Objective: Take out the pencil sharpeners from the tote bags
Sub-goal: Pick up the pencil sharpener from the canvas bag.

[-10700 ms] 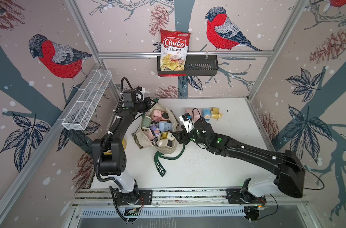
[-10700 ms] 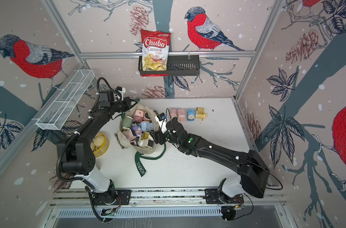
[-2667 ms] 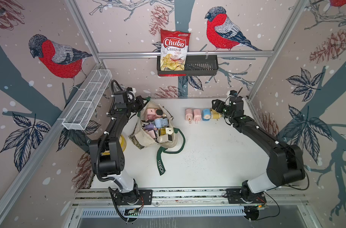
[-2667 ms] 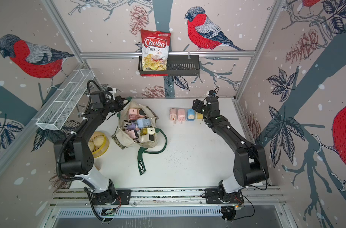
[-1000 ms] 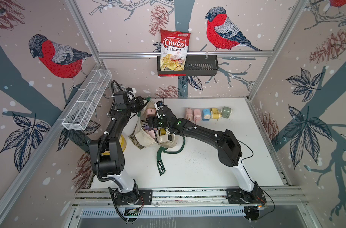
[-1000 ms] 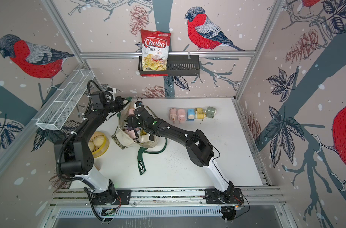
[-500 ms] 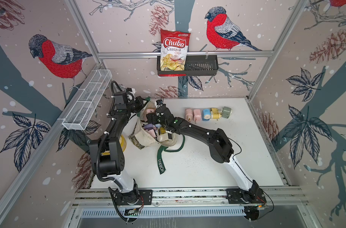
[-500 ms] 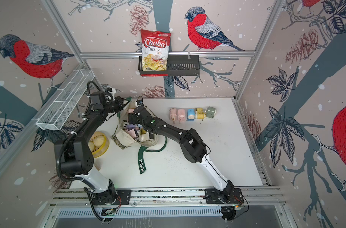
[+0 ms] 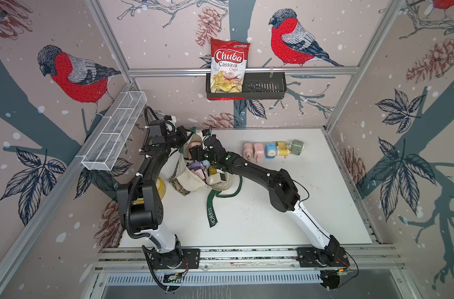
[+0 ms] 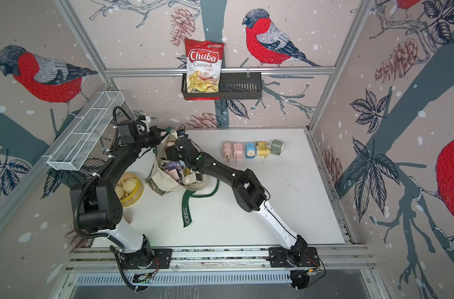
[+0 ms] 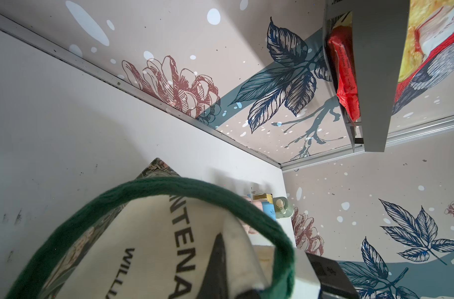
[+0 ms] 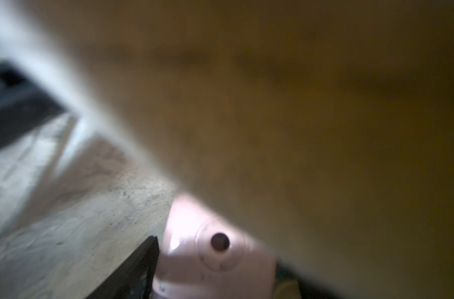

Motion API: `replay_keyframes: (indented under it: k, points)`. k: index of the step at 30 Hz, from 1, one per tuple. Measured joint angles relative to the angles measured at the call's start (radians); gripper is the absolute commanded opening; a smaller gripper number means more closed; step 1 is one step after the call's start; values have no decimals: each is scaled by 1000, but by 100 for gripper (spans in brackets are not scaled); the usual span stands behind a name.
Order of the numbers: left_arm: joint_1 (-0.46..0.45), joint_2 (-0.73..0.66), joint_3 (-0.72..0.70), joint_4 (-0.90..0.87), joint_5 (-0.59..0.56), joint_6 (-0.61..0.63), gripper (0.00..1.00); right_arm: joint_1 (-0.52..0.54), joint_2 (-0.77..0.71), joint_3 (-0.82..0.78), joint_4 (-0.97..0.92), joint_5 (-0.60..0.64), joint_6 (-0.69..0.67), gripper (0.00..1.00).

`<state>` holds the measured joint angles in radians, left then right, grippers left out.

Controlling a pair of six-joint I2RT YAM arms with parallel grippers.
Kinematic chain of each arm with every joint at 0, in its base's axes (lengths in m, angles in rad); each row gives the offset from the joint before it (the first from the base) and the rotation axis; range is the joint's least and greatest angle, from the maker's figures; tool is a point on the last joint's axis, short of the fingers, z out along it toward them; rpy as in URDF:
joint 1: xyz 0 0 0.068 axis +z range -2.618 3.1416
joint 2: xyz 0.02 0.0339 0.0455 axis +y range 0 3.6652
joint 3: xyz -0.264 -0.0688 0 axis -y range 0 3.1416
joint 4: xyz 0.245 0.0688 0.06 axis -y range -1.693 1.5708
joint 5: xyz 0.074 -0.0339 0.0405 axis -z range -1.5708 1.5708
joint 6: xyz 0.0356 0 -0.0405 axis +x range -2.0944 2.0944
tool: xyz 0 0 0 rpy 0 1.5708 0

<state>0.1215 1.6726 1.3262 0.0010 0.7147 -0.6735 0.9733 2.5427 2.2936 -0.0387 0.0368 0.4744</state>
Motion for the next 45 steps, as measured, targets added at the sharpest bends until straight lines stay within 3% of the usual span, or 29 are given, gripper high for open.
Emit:
replay_keyframes:
  k: [4, 12, 18, 34, 45]
  points:
    - [-1, -2, -2, 0, -4, -2, 0, 0, 32, 50, -12, -4, -5, 75]
    - [-2, -4, -4, 1, -5, -2, 0, -7, 38, 61, -18, -16, -15, 55]
    - [-3, -6, -4, 14, 9, -2, 0, -7, -19, 22, -61, -12, -63, 46]
    - [-8, -10, -4, 18, 37, 0, 0, 21, -414, -487, 2, 5, -267, 42]
    - [-8, -10, -4, 19, 39, 1, 0, 40, -559, -745, 119, 42, -345, 42]
